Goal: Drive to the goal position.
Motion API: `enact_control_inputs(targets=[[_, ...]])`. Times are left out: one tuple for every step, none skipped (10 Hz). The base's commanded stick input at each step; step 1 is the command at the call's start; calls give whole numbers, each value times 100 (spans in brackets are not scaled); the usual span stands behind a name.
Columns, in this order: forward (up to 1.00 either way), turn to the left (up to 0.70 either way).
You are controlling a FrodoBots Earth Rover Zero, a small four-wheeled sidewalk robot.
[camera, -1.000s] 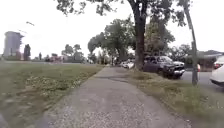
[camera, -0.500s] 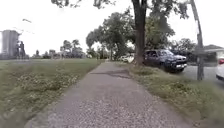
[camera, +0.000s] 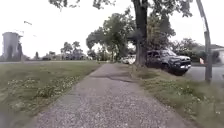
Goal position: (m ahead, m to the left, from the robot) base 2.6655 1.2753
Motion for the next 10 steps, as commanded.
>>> enact_control_inputs(targets=[[70, 5], [70, 0], [70, 0], [70, 0], [70, 0], [70, 0], [70, 0], [70, 0], [70, 0], [70, 0]])
